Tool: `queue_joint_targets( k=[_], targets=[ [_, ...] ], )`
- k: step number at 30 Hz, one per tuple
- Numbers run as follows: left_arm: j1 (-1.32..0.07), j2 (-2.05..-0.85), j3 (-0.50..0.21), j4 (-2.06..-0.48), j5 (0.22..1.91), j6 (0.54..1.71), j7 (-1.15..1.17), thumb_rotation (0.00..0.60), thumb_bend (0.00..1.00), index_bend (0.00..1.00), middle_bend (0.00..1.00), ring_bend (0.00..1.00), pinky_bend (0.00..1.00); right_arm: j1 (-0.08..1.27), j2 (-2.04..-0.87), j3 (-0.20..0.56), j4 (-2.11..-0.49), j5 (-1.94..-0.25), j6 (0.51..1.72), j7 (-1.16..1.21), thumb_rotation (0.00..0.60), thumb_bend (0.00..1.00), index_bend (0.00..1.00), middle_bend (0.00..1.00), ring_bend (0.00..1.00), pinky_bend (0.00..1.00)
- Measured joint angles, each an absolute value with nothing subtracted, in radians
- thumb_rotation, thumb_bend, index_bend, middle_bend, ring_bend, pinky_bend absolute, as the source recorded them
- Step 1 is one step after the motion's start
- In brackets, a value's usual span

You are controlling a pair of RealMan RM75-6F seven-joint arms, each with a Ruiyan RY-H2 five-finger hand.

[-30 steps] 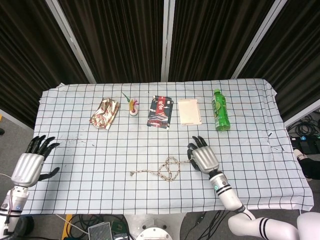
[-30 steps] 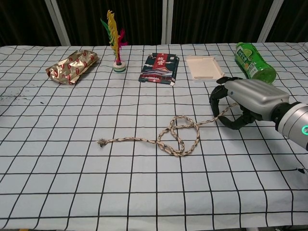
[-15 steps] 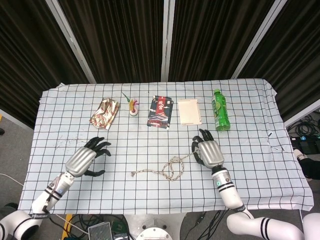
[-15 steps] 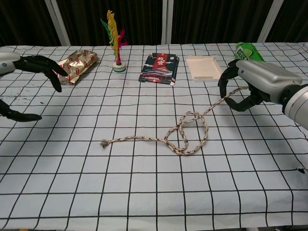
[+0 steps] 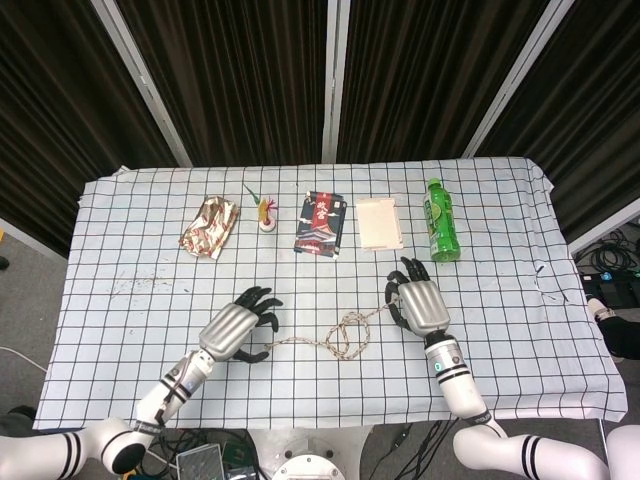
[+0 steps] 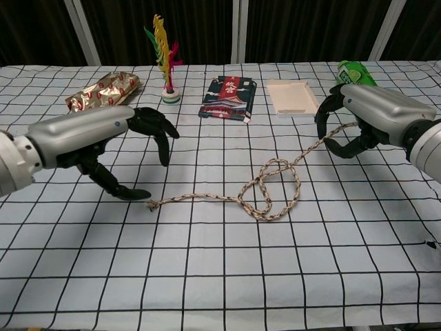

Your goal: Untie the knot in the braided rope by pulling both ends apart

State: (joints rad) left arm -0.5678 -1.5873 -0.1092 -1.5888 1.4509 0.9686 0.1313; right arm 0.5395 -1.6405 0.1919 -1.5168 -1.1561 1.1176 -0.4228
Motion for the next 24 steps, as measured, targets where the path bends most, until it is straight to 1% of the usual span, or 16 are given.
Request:
queue_joint_targets(
  k=[5, 11, 24],
  targets=[
    [-0.598, -1.664, -0.126, -1.55, 1.356, 0.942, 0.245, 0.6, 0.25, 0.46, 0.16, 0.0, 0.0, 0.54, -1.641, 0.186, -1.515, -1.153, 1.119, -0.42, 0.6, 0.57, 0.68, 0.29, 0.01, 0.0],
    [-0.616, -1.723, -0.131, -1.52, 1.273, 0.938, 0.334, 0.6, 0.26, 0.49, 0.16, 0.0, 0.0, 0.543, -1.642, 0.183, -1.506, -1.149, 1.113, -0.411, 0.6, 0.57, 0.68, 0.29, 0.01, 0.0],
    [-0.623, -1.738, -0.12, -1.507, 1.196, 0.958, 0.389, 0.6, 0.26, 0.5, 0.16, 0.0, 0.0, 0.551, -1.643, 0.179, -1.49, -1.148, 1.101, -0.387, 0.6, 0.57, 0.68, 0.28, 0.01, 0.0]
  ],
)
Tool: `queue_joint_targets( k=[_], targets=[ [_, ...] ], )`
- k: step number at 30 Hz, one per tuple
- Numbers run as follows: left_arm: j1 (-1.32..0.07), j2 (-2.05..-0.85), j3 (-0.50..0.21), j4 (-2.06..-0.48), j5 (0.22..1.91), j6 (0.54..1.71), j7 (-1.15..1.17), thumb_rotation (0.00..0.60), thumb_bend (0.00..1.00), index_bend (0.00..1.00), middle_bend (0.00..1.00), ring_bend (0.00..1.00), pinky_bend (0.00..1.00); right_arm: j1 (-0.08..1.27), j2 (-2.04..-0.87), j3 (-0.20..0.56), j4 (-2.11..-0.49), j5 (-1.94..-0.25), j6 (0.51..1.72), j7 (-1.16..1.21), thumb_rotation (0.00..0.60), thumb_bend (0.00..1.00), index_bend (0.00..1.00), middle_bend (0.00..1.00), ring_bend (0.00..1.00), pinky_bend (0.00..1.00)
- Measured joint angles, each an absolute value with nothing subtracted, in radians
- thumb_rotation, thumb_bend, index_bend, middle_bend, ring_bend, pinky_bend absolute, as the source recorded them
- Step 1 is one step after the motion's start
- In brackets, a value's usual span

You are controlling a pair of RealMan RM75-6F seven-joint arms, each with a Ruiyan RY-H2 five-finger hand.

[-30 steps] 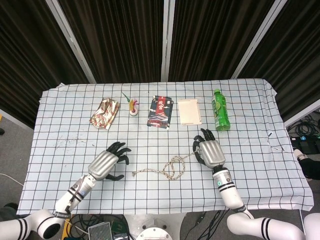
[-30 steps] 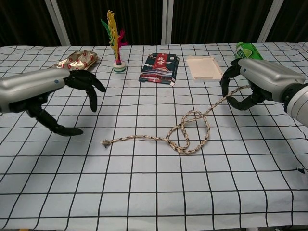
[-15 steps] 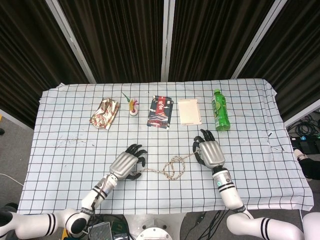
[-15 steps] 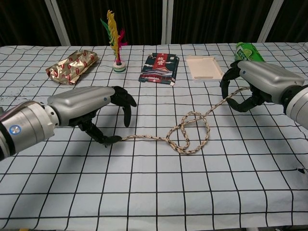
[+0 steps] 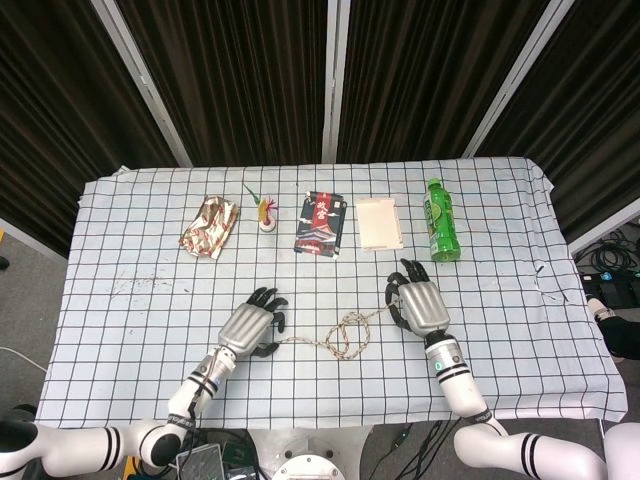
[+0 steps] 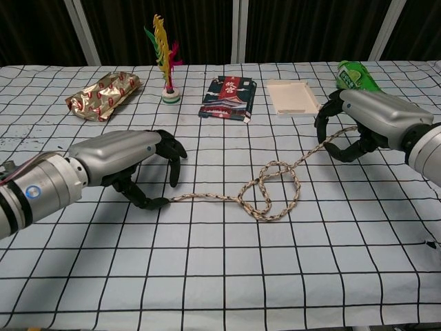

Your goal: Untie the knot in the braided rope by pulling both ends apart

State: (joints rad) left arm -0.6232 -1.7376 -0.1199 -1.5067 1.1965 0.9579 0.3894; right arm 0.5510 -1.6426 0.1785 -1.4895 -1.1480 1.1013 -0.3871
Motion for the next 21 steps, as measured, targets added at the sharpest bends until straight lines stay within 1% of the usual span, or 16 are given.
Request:
queue_joint_targets(
  k=[8, 13, 21],
  targets=[
    [-0.633, -1.747, -0.11, -1.507, 1.177, 0.957, 0.408, 0.6, 0.26, 0.5, 0.16, 0.0, 0.0, 0.553, -1.644, 0.175, -1.486, -1.148, 1.102, -0.382, 0.6, 0.58, 0.68, 0.28, 0.01, 0.0],
    [-0.64, -1.75, -0.106, -1.499, 1.165, 0.954, 0.415, 0.6, 0.3, 0.51, 0.16, 0.0, 0.0, 0.553, -1.643, 0.174, -1.486, -1.144, 1.1, -0.379, 0.6, 0.58, 0.68, 0.28, 0.01, 0.0],
    [-0.645, -1.751, -0.095, -1.492, 1.163, 0.957, 0.421, 0.6, 0.33, 0.52, 0.16, 0.0, 0.0, 0.553, -1.644, 0.171, -1.485, -1.143, 1.1, -0.377, 0.6, 0.58, 0.68, 0.28, 0.01, 0.0]
  ],
)
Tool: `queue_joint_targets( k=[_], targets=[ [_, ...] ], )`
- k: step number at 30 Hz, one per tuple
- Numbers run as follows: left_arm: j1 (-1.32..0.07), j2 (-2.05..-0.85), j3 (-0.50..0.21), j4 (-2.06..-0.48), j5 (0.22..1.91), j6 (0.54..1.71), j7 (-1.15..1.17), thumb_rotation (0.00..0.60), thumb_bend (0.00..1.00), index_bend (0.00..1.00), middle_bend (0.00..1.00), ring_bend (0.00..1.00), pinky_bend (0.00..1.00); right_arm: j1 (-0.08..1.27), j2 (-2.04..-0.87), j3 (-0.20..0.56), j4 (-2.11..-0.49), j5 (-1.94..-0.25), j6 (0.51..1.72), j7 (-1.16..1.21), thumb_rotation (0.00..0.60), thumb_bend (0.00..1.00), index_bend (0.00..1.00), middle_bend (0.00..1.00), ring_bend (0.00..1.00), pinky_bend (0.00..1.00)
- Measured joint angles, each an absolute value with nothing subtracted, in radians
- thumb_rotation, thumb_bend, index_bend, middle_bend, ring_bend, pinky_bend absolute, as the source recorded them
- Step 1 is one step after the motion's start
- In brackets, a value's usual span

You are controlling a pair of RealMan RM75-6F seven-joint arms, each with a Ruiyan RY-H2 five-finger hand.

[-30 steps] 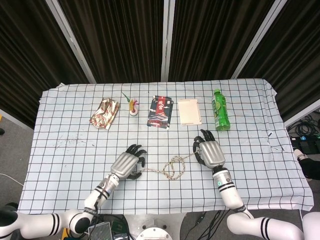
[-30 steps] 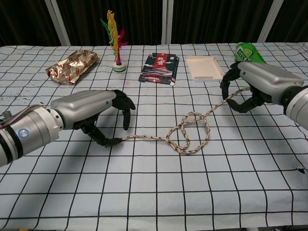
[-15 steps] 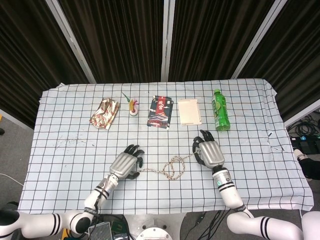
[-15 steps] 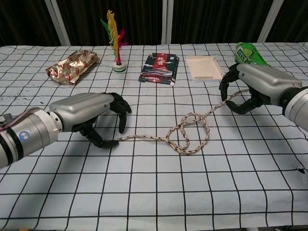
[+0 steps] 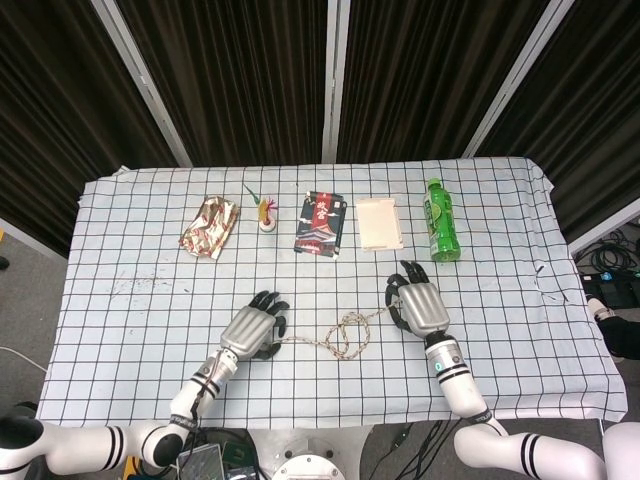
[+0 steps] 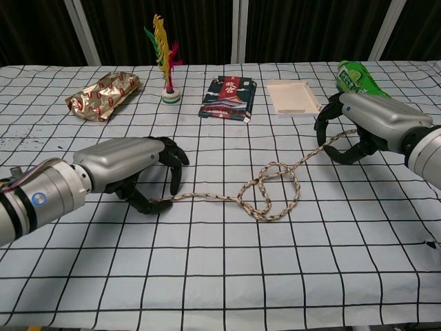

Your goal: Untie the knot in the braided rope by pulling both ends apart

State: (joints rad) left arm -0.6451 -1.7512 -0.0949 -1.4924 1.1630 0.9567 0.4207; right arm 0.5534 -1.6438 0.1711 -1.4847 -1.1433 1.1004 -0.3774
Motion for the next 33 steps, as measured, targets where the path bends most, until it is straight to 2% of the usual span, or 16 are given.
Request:
queue_joint_targets(
  k=[22, 33],
  targets=[
    [-0.637, -1.758, -0.079, -1.477, 1.219, 0.993, 0.363, 0.6, 0.41, 0.58, 0.16, 0.0, 0.0, 0.548, -1.638, 0.167, -1.503, -1.145, 1.119, -0.385, 0.6, 0.59, 0.69, 0.28, 0.01, 0.0],
    [-0.609, -1.709, -0.087, -1.48, 1.33, 1.102, 0.274, 0.6, 0.41, 0.6, 0.16, 0.0, 0.0, 0.519, -1.565, 0.176, -1.565, -1.162, 1.172, -0.372, 0.6, 0.59, 0.69, 0.28, 0.01, 0.0]
  ],
)
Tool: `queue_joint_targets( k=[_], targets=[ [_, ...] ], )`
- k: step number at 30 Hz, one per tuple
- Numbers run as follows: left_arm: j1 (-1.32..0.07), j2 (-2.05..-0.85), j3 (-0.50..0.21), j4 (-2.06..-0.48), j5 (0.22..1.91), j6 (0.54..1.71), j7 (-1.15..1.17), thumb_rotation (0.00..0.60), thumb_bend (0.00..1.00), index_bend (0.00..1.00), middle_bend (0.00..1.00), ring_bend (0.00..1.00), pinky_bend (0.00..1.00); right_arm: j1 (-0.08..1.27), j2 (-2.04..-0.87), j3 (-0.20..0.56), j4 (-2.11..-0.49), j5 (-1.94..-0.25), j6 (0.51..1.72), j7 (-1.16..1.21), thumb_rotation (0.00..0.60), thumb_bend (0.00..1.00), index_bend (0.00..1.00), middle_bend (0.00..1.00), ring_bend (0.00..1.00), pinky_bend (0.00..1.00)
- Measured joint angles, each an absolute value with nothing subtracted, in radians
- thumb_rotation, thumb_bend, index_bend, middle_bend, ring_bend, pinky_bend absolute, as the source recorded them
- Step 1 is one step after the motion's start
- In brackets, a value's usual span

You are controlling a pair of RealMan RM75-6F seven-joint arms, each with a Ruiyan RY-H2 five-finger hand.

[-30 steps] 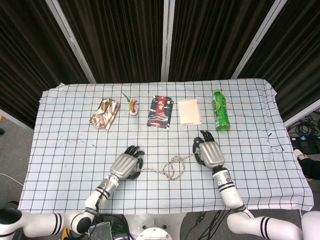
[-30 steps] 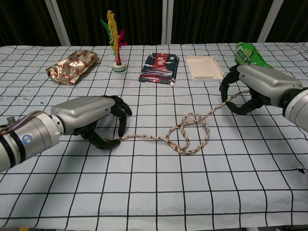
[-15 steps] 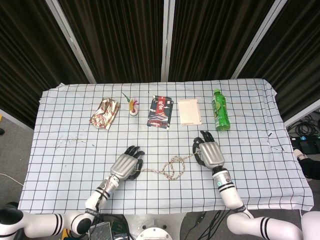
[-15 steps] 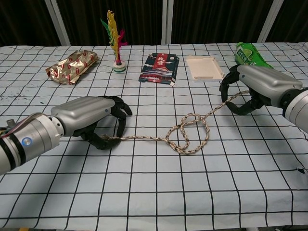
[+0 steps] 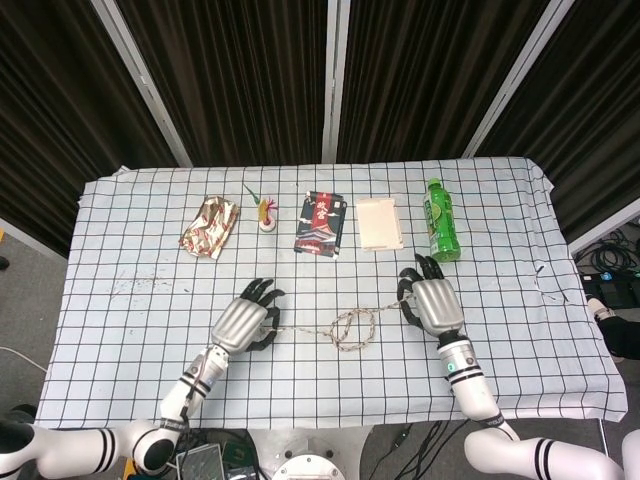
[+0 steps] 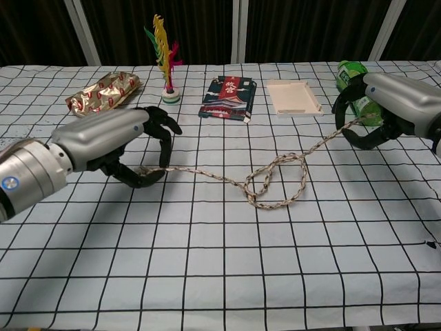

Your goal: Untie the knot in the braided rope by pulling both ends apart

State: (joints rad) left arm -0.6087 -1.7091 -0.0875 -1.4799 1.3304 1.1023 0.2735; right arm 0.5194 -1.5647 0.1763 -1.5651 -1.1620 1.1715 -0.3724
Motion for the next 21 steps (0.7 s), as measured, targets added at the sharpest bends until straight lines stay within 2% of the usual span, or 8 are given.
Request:
queue_joint_targets(
  k=[7, 21],
  targets=[
    [-0.575, -1.639, -0.096, -1.439, 1.354, 1.147, 0.177, 0.6, 0.41, 0.6, 0.16, 0.0, 0.0, 0.473, -1.484, 0.177, -1.592, -1.156, 1.202, -0.324, 0.6, 0.59, 0.69, 0.28, 0.01, 0.0],
    [-0.499, -1.585, -0.093, -1.221, 1.333, 1.157, -0.012, 0.6, 0.41, 0.6, 0.16, 0.0, 0.0, 0.385, -1.401, 0.158, -1.515, -1.127, 1.204, -0.182, 0.6, 0.6, 0.7, 0.28, 0.01, 0.0]
  ],
)
